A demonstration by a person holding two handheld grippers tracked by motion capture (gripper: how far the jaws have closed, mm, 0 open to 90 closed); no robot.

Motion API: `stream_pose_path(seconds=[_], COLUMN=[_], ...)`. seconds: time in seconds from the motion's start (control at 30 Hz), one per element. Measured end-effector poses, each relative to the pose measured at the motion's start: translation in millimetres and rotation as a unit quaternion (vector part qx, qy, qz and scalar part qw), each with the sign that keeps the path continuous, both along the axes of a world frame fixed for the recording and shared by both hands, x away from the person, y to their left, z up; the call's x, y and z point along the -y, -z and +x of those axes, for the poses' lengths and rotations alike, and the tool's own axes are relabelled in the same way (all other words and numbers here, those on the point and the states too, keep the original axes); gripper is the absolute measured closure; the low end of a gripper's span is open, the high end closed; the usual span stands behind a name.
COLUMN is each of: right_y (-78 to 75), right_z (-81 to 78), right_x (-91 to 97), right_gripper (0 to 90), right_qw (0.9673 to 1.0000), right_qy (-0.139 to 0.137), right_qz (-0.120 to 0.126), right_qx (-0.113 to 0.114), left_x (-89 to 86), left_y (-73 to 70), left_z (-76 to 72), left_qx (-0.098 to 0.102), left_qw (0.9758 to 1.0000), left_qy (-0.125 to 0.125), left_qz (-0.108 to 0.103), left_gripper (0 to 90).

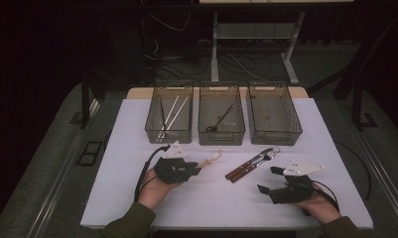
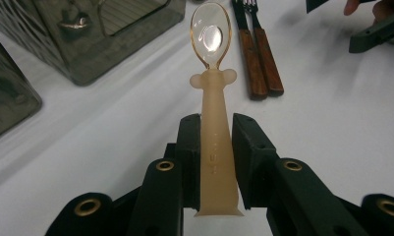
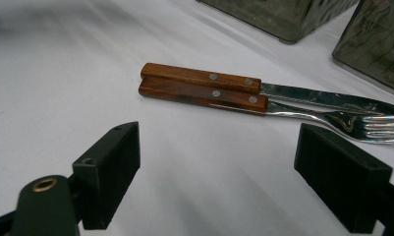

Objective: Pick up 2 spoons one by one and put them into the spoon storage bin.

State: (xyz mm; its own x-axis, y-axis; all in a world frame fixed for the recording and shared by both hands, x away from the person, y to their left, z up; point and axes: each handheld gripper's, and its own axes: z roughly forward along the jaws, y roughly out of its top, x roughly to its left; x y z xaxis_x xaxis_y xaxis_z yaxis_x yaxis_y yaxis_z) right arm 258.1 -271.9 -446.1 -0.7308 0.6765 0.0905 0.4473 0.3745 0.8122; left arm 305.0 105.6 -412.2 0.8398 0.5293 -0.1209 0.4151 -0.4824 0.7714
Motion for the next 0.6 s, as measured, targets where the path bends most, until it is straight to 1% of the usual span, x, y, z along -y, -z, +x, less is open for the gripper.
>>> stream_pose_path(seconds=[0.17, 0.37, 0.47, 0.53, 0.6], right_y=[0.2, 0.2, 0.0, 0.0, -0.4], right_z=[0.3, 0.2, 0.1, -0.1, -0.6], right_x=[-0.2, 0.2, 0.2, 0.4, 0.9], right_gripper=[17.5, 17.6, 17.5, 17.5, 17.6], right_qw=[1.0, 1.0, 1.0, 1.0, 1.0], right_qy=[0.0, 0.0, 0.0, 0.001, 0.002], right_qz=[0.0, 0.001, 0.002, 0.002, 0.004], right_qx=[-0.001, 0.0, -0.001, -0.003, -0.006], left_x=[3.1, 13.3, 19.1, 22.8, 26.1], left_y=[-6.2, -17.1, -24.4, -29.2, -34.0], left_z=[12.0, 28.9, 40.4, 49.9, 59.8], left_qx=[0.004, 0.013, 0.018, 0.021, 0.023], left_qw=[0.9999, 0.9997, 0.9995, 0.9995, 0.9992], left_qy=[-0.005, -0.005, -0.006, -0.008, -0.014], left_qz=[-0.01, -0.019, -0.024, -0.023, -0.03], left_gripper=[73.7, 73.7, 73.7, 73.7, 73.7])
